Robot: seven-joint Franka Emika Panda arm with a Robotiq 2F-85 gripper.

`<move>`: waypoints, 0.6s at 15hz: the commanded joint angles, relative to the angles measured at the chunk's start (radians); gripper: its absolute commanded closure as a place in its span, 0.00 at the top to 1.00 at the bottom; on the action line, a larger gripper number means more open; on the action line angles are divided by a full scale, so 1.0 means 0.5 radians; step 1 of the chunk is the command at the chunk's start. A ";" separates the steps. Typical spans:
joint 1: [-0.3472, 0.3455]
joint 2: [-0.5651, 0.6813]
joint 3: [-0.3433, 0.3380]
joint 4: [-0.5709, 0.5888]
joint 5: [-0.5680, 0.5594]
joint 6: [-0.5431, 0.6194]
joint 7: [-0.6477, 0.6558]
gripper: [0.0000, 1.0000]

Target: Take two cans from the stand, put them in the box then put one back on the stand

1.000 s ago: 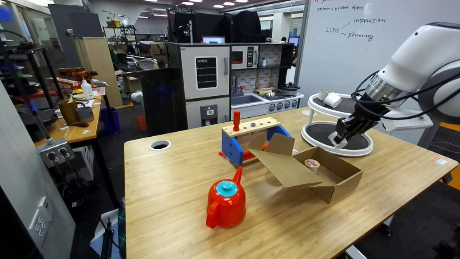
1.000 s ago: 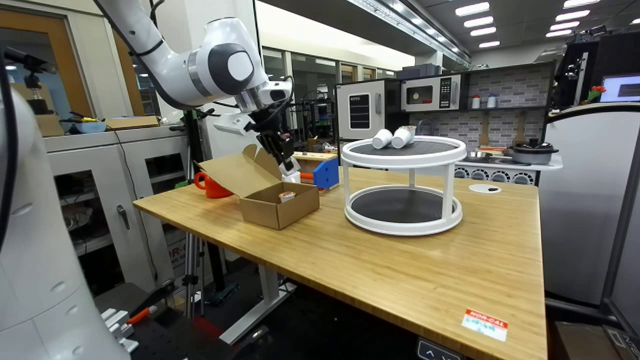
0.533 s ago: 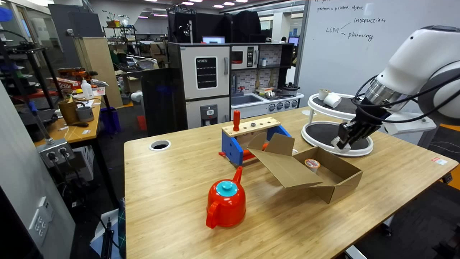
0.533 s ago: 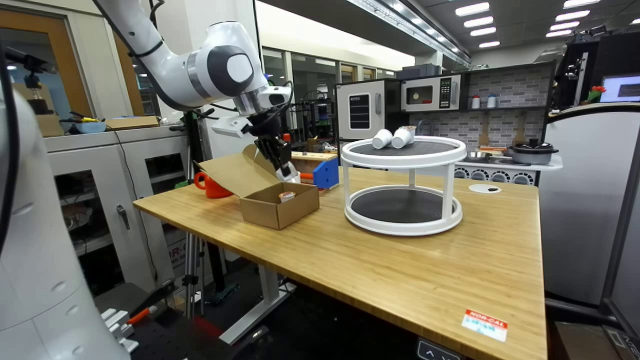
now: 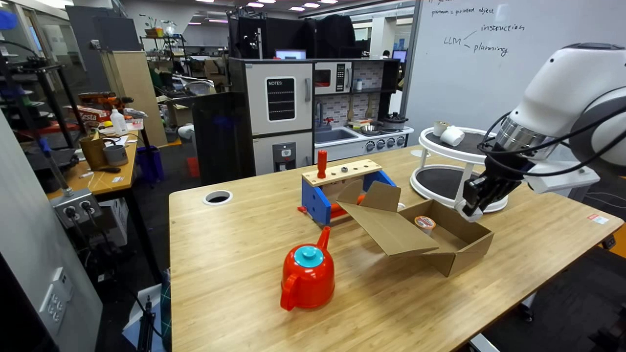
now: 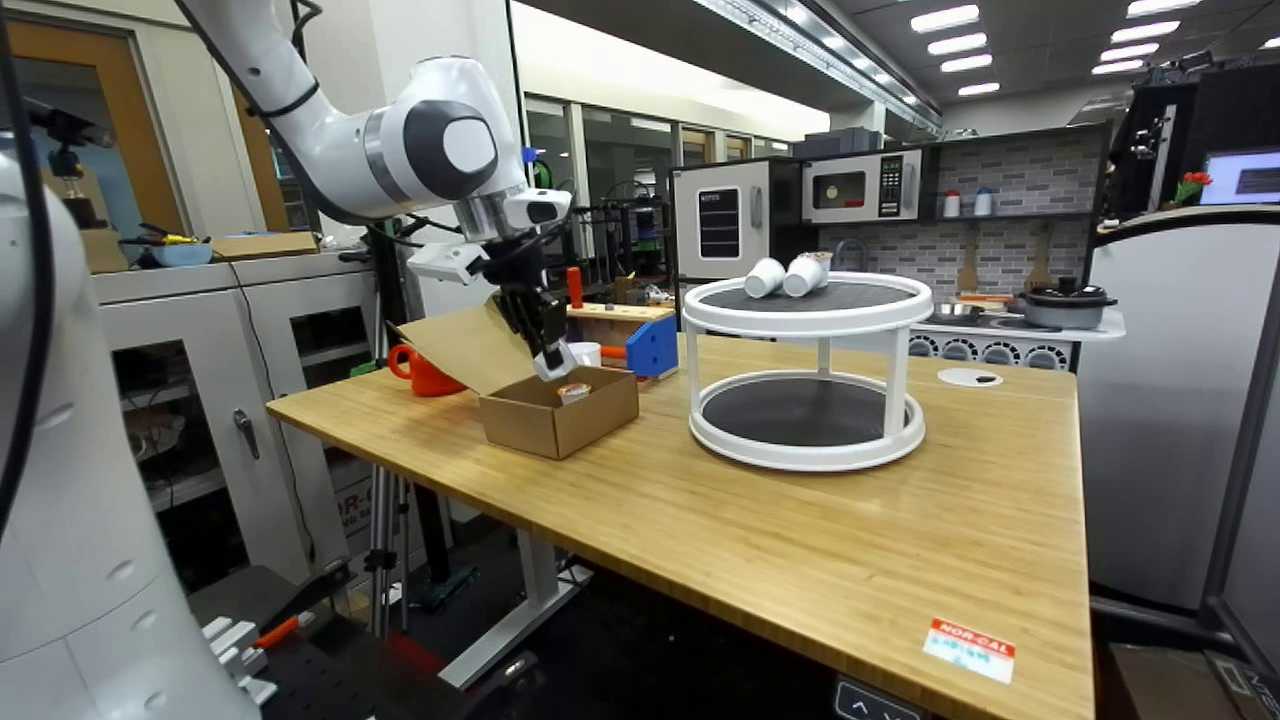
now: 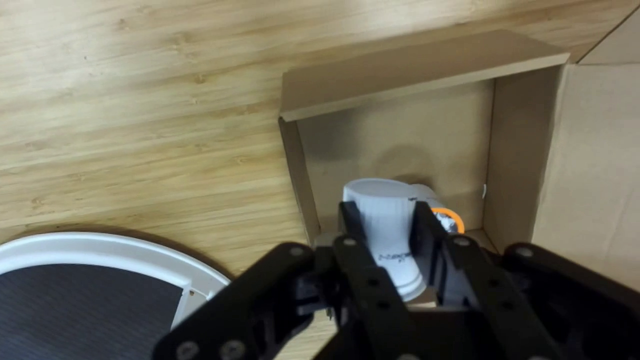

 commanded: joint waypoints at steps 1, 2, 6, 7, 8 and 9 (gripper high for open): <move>0.012 0.085 -0.007 0.056 -0.029 -0.034 0.000 0.07; 0.008 0.115 -0.007 0.074 -0.053 -0.032 0.016 0.07; 0.042 0.217 -0.019 0.156 -0.061 -0.048 0.053 0.07; 0.056 0.234 -0.024 0.176 -0.055 -0.050 0.054 0.07; 0.067 0.248 -0.029 0.193 -0.054 -0.053 0.057 0.07; 0.077 0.262 -0.033 0.209 -0.056 -0.054 0.063 0.07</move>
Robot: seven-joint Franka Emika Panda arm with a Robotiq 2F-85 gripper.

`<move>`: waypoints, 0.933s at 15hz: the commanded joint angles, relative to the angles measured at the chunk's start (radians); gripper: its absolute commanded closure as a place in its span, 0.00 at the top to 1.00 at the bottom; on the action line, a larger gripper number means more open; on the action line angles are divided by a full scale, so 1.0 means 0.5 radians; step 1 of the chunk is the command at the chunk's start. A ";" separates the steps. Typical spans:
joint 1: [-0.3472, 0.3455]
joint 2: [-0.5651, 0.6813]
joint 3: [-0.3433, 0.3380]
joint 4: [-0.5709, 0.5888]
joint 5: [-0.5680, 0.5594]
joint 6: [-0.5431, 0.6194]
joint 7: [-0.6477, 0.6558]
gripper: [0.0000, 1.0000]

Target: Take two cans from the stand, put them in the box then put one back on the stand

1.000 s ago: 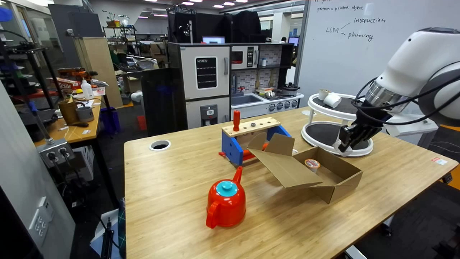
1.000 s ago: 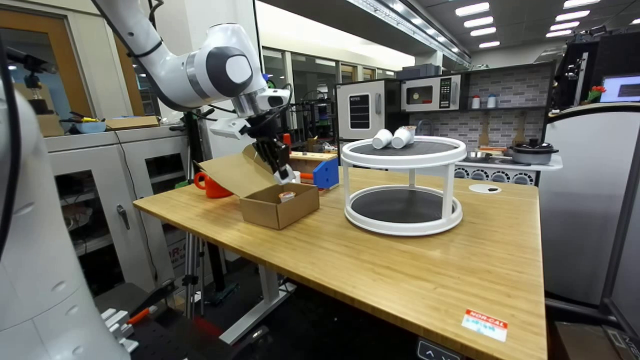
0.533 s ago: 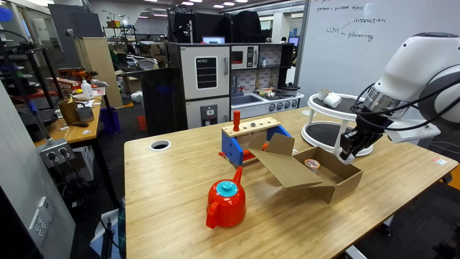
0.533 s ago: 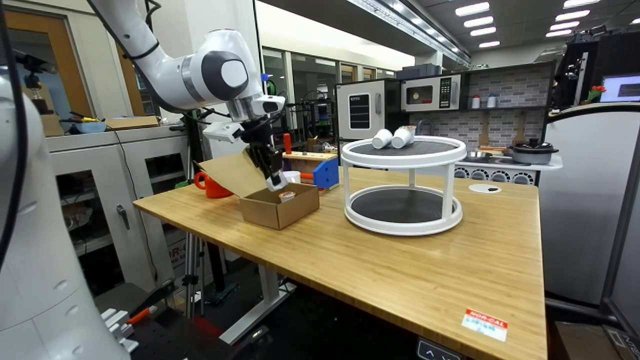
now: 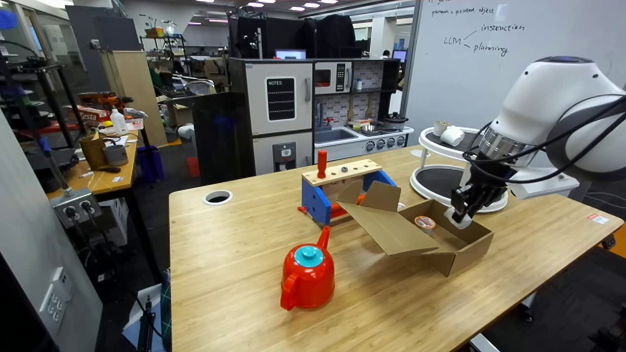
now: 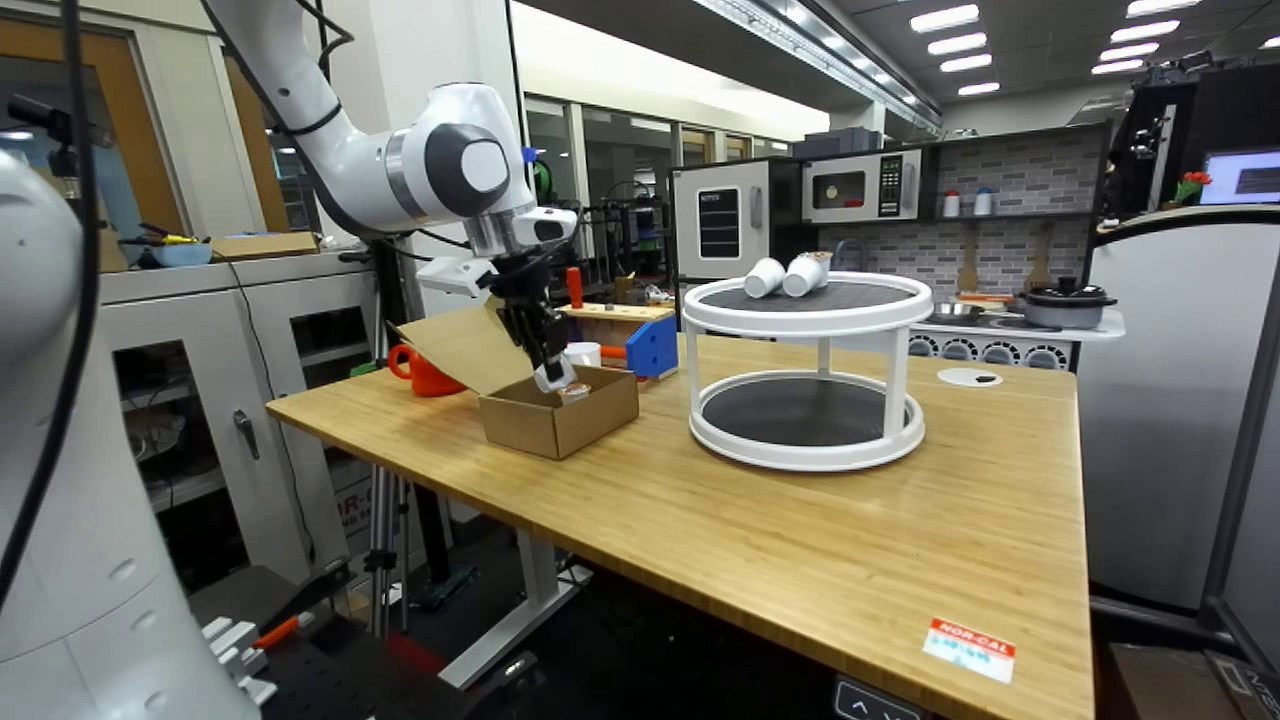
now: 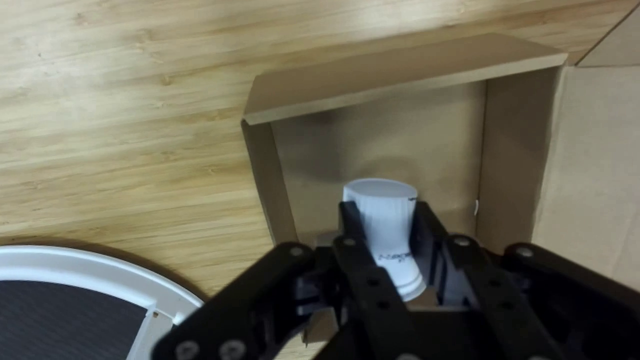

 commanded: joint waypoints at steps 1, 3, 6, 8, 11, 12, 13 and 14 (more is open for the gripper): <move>0.049 0.064 -0.039 0.085 -0.038 -0.057 0.050 0.07; 0.059 0.078 -0.051 0.082 -0.042 -0.060 0.055 0.07; 0.063 0.083 -0.075 0.059 -0.048 -0.080 0.052 0.07; 0.059 0.087 -0.096 0.061 -0.058 -0.094 0.046 0.07; 0.055 0.096 -0.125 0.067 -0.069 -0.106 0.048 0.07; 0.053 0.097 -0.134 0.067 -0.067 -0.107 0.044 0.07; 0.053 0.100 -0.141 0.067 -0.061 -0.110 0.038 0.07; 0.054 0.100 -0.147 0.065 -0.053 -0.115 0.028 0.07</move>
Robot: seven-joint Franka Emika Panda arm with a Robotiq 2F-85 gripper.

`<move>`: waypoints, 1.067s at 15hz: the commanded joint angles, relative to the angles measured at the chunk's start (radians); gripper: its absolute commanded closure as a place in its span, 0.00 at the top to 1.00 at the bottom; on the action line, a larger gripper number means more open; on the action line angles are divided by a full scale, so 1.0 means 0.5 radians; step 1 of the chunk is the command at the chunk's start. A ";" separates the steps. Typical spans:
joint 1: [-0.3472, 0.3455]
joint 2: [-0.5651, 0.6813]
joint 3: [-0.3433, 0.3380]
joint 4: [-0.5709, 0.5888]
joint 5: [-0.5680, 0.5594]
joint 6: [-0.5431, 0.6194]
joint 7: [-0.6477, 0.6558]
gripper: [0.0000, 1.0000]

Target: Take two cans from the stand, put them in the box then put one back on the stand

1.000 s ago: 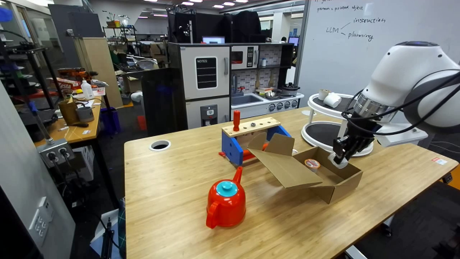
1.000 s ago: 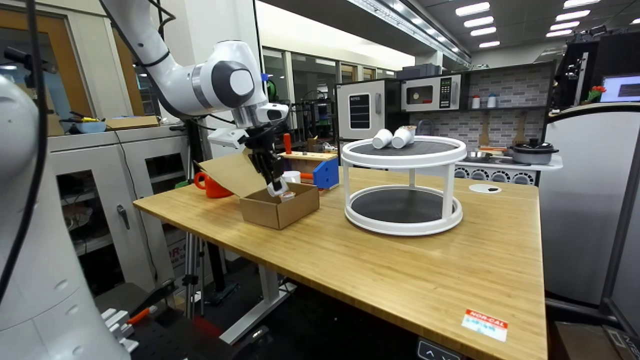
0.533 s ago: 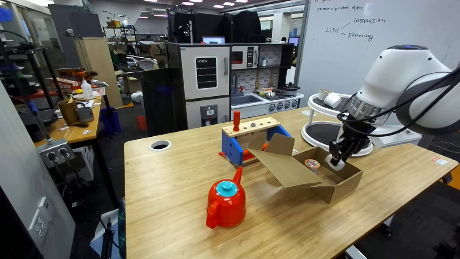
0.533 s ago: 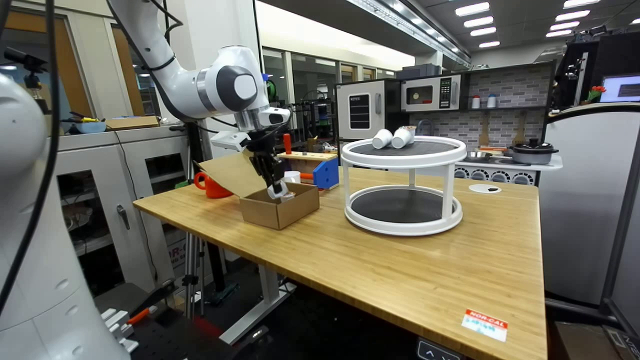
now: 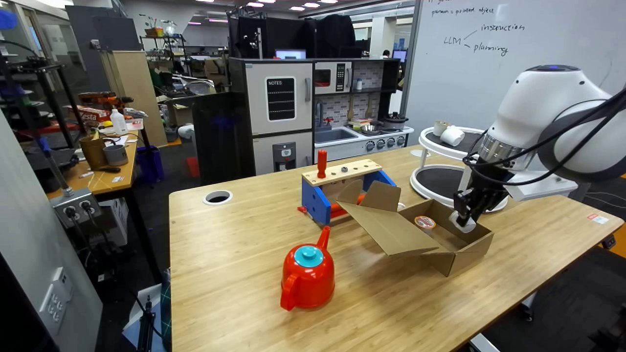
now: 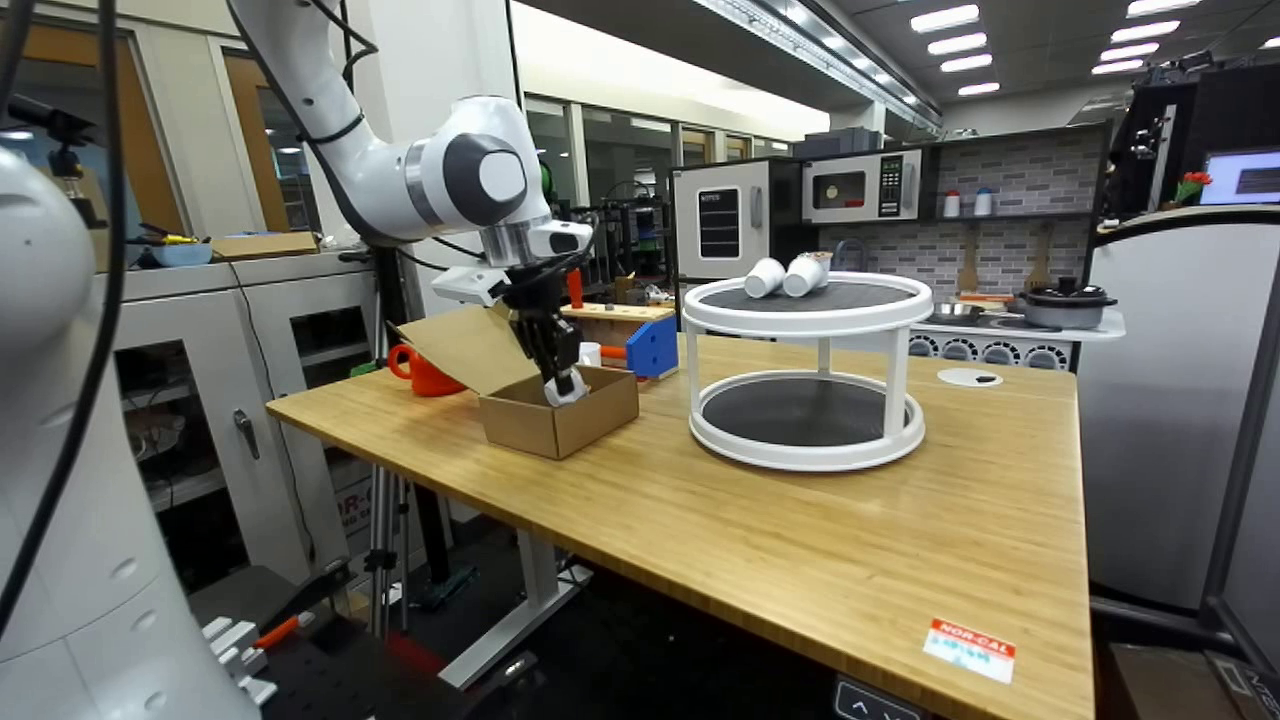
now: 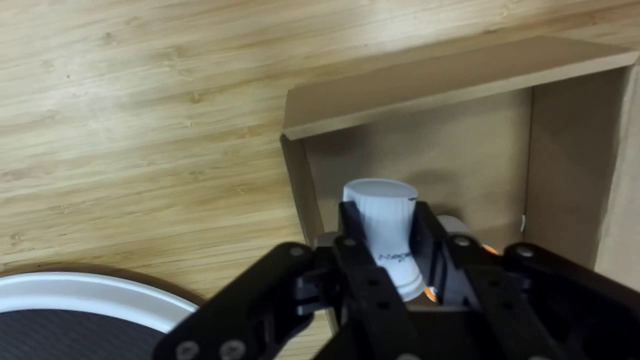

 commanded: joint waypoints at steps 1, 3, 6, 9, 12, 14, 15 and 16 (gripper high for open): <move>0.029 0.013 -0.043 0.025 -0.025 -0.061 0.013 0.07; 0.034 0.015 -0.043 0.022 -0.001 -0.075 -0.005 0.07; 0.041 0.015 -0.040 0.017 0.014 -0.099 -0.023 0.07; 0.050 0.018 -0.039 0.016 0.010 -0.124 -0.023 0.07; 0.055 0.023 -0.038 0.027 0.012 -0.165 -0.018 0.07; 0.058 0.026 -0.037 0.029 0.003 -0.176 -0.012 0.55; 0.062 0.023 -0.034 0.030 0.014 -0.179 -0.027 0.60; 0.065 0.020 -0.033 0.032 0.017 -0.185 -0.030 0.66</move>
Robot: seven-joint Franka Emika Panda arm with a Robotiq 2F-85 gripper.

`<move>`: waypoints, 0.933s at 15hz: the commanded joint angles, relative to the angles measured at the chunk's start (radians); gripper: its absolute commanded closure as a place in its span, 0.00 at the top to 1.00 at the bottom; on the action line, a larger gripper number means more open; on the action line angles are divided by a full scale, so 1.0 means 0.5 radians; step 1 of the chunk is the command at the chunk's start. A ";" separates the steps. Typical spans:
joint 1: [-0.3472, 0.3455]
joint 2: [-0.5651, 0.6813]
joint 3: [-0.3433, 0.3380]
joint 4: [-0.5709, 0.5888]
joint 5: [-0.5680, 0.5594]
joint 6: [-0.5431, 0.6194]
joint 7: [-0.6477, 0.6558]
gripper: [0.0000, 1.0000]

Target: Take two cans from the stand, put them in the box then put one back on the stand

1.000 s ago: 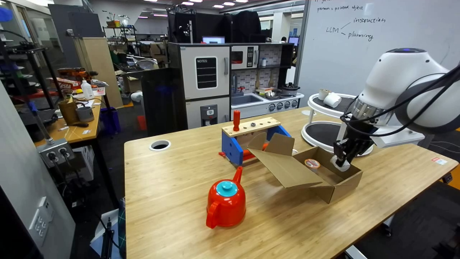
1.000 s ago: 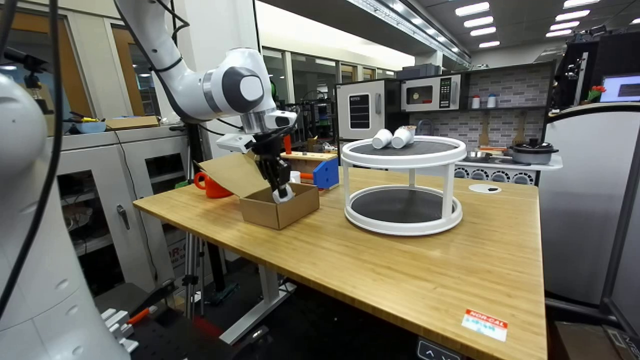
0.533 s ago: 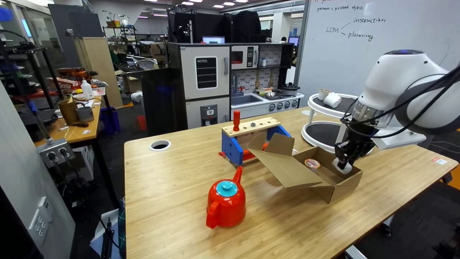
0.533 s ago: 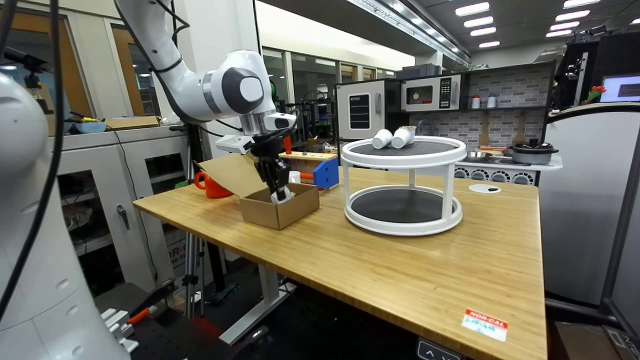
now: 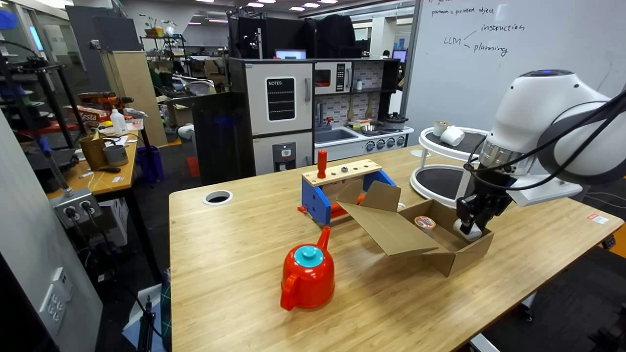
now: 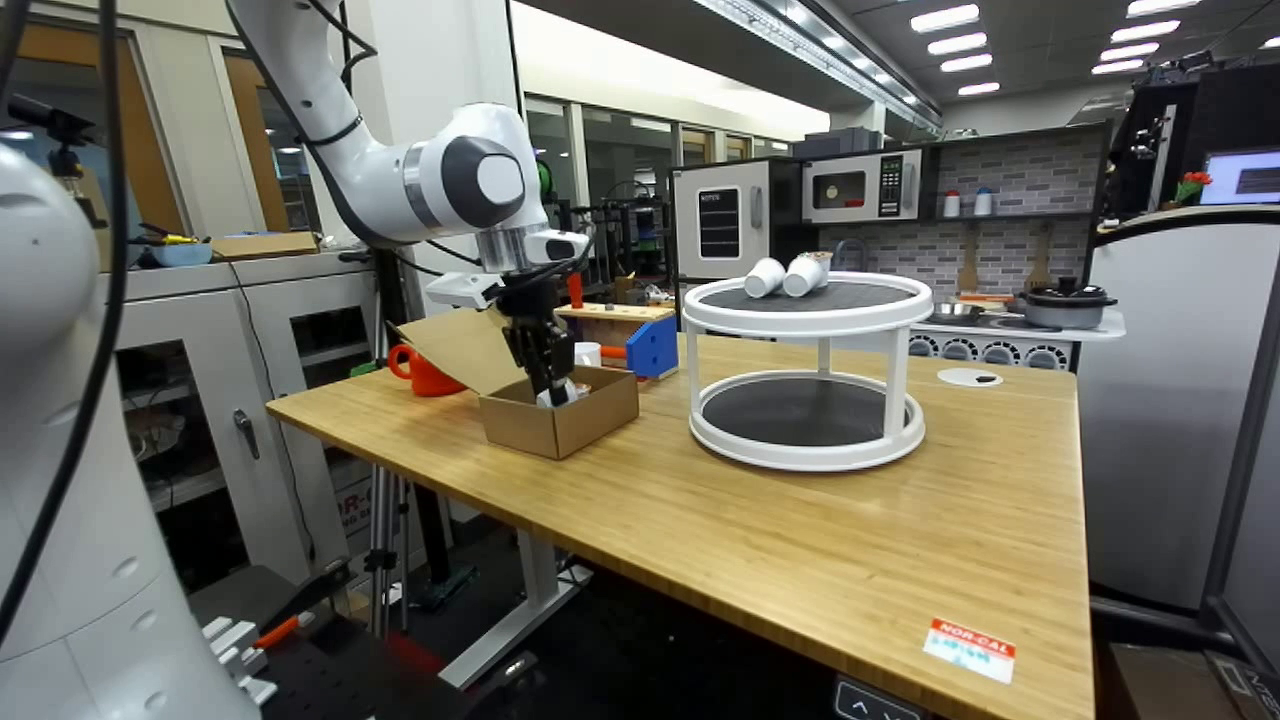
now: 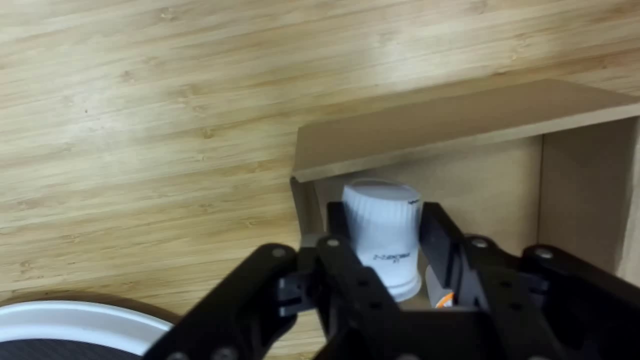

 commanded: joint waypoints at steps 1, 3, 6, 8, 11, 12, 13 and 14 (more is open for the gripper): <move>0.034 0.003 -0.021 0.039 0.020 -0.074 -0.030 0.74; 0.033 -0.025 -0.026 0.050 -0.007 -0.074 -0.006 0.88; 0.017 -0.096 -0.040 0.093 0.002 -0.071 0.000 1.00; -0.003 -0.154 -0.057 0.138 0.023 -0.056 0.010 1.00; -0.017 -0.165 -0.060 0.155 0.018 -0.008 -0.011 1.00; -0.016 -0.166 -0.059 0.146 0.018 -0.008 -0.011 1.00; -0.012 -0.157 -0.058 0.137 0.017 -0.008 -0.010 1.00; -0.008 -0.145 -0.056 0.136 0.017 -0.008 -0.010 1.00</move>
